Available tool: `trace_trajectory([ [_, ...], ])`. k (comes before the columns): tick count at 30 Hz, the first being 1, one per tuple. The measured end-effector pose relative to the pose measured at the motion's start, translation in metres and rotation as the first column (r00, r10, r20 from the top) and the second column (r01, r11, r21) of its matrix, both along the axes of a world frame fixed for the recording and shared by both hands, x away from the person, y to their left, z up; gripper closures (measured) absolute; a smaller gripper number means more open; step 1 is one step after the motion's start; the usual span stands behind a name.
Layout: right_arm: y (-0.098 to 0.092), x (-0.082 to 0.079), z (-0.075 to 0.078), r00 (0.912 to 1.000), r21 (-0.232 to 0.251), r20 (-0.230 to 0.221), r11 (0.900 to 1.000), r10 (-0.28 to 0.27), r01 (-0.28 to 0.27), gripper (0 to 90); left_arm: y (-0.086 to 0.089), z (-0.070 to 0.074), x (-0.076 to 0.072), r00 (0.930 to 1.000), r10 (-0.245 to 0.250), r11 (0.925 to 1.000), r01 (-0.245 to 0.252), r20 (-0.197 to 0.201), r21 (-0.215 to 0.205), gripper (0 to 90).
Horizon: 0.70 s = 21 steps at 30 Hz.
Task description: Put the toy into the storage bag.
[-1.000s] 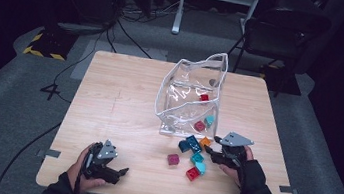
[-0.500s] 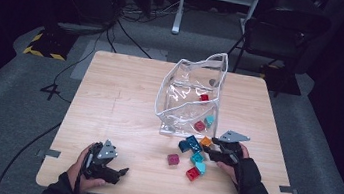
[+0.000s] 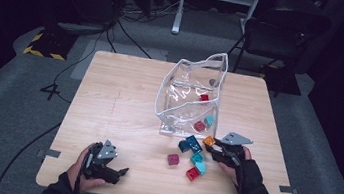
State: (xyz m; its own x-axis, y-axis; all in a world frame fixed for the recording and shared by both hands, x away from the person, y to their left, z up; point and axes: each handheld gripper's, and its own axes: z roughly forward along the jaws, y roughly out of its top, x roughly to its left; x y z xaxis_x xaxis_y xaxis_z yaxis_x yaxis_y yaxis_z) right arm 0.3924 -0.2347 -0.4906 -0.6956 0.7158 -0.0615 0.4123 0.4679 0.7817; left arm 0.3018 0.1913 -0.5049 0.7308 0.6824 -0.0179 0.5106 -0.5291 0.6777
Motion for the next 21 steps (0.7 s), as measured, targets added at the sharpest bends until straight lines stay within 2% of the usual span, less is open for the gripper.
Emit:
trace_trajectory([
  [8,-0.012,-0.013,0.016,0.9993,0.032,0.034,0.999,0.014,-0.015,59.1,0.000,0.000,0.000,1.0000,0.001,1.0000,-0.001,-0.001,-0.001,11.0],
  [17,-0.014,-0.025,0.031,0.9966,0.041,0.072,0.998,0.039,-0.042,59.1,0.000,0.000,0.000,1.0000,0.002,1.0000,-0.002,-0.003,-0.003,10.9],
  [21,-0.018,-0.030,0.040,0.9959,0.051,0.085,0.998,0.033,-0.037,59.1,0.000,0.000,0.000,1.0000,0.002,1.0000,-0.002,-0.003,-0.002,10.9],
])
